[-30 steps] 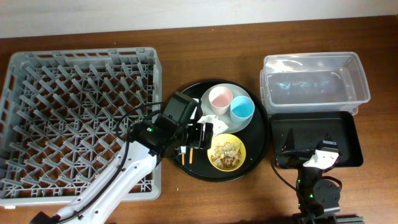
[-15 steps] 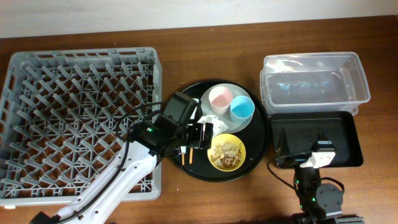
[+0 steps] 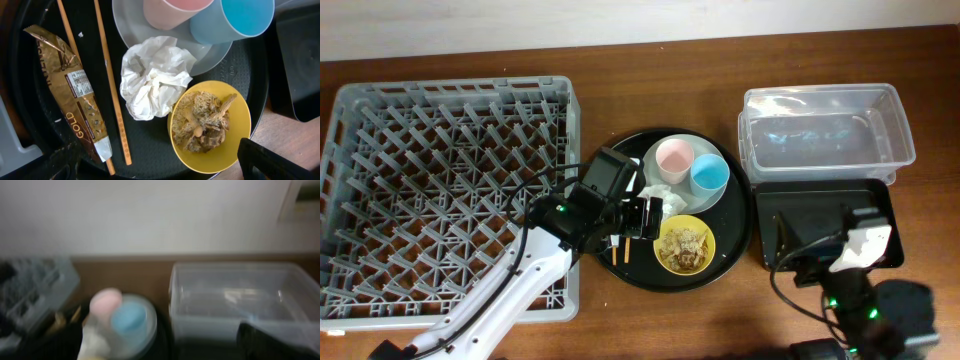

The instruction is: Sort waste into correct bins and load items into the dishwasher rack

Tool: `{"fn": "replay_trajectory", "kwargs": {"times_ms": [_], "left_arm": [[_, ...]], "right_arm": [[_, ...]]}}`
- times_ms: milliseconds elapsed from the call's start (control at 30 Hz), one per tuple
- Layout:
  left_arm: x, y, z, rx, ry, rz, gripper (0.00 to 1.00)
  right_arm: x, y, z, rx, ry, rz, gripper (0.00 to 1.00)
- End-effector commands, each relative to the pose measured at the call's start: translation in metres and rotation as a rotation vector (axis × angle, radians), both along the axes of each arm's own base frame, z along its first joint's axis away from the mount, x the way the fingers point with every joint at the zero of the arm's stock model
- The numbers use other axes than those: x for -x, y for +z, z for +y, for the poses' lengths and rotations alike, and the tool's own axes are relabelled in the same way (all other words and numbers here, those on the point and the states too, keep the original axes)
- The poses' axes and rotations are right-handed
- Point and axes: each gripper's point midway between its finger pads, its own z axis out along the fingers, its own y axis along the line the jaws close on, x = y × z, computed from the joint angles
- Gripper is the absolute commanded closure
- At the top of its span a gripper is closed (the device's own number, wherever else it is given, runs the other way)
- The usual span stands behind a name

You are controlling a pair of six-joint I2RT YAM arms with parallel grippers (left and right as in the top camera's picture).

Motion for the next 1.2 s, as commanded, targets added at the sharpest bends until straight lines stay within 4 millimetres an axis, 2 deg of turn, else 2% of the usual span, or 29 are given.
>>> {"fn": "replay_trajectory", "kwargs": {"times_ms": [0,133,233,267,300,333,400,667,700,767,833,900,1000,1067,1167], "left_arm": [[0.000,-0.004,0.001,-0.009,0.009,0.005,0.01],[0.000,-0.004,0.001,-0.009,0.009,0.005,0.01],[0.000,-0.004,0.001,-0.011,0.010,0.004,0.01],[-0.015,0.004,-0.001,-0.001,0.033,-0.067,0.01],[-0.032,0.017,-0.011,0.048,0.042,-0.152,0.01],[-0.042,0.027,-0.018,0.086,0.044,-0.202,0.01],[-0.053,0.041,-0.026,0.133,0.046,-0.264,0.01],[-0.056,0.048,-0.026,0.148,0.049,-0.284,0.01],[-0.057,0.052,-0.024,0.149,0.056,-0.288,0.01],[-0.058,0.064,-0.010,0.144,0.084,-0.288,0.01],[-0.062,0.084,0.014,0.139,0.137,-0.295,0.01],[-0.063,0.109,0.048,0.133,0.212,-0.301,0.01],[-0.055,0.141,0.094,0.149,0.305,-0.288,0.01],[-0.046,0.154,0.125,0.143,0.378,-0.292,0.01],[-0.032,0.159,0.152,0.125,0.448,-0.288,0.01]], "right_arm": [[-0.001,0.011,0.008,-0.010,0.039,0.201,0.01],[0.000,0.005,0.023,-0.035,0.115,0.435,0.01],[0.004,0.006,0.055,-0.130,0.284,0.549,0.02],[0.008,0.009,0.073,-0.192,0.386,0.580,0.01],[0.010,0.009,0.081,-0.223,0.432,0.597,0.01],[0.013,0.008,0.088,-0.251,0.470,0.618,0.01],[0.013,0.006,0.090,-0.265,0.481,0.643,0.01],[0.014,0.008,0.097,-0.370,0.472,0.686,0.01],[0.015,0.007,0.097,-0.371,0.469,0.694,0.05],[0.015,0.003,0.094,-0.363,0.449,0.710,0.23],[0.012,-0.005,0.086,-0.339,0.392,0.730,0.34],[0.006,-0.016,0.074,-0.315,0.301,0.767,0.34],[-0.003,-0.031,0.069,-0.287,0.257,0.822,0.34],[-0.011,-0.043,0.073,-0.252,0.257,0.867,0.41],[-0.025,-0.056,0.084,-0.190,0.256,0.893,0.49]]}}
